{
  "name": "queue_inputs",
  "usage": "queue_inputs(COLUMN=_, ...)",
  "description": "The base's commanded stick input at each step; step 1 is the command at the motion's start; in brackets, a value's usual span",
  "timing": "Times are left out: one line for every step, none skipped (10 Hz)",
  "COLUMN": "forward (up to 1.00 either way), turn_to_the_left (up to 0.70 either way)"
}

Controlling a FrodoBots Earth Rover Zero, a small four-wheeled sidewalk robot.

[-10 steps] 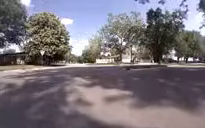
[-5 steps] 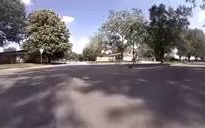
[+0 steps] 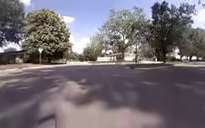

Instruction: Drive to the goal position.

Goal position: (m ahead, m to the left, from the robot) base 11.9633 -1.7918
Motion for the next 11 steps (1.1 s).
queue_inputs(forward=1.00, turn_to_the_left=0.00)
queue_inputs(forward=1.00, turn_to_the_left=0.00)
queue_inputs(forward=1.00, turn_to_the_left=0.00)
queue_inputs(forward=1.00, turn_to_the_left=0.00)
queue_inputs(forward=1.00, turn_to_the_left=0.00)
queue_inputs(forward=1.00, turn_to_the_left=0.00)
queue_inputs(forward=1.00, turn_to_the_left=0.00)
queue_inputs(forward=1.00, turn_to_the_left=0.00)
queue_inputs(forward=1.00, turn_to_the_left=0.00)
queue_inputs(forward=1.00, turn_to_the_left=0.00)
queue_inputs(forward=1.00, turn_to_the_left=-0.19)
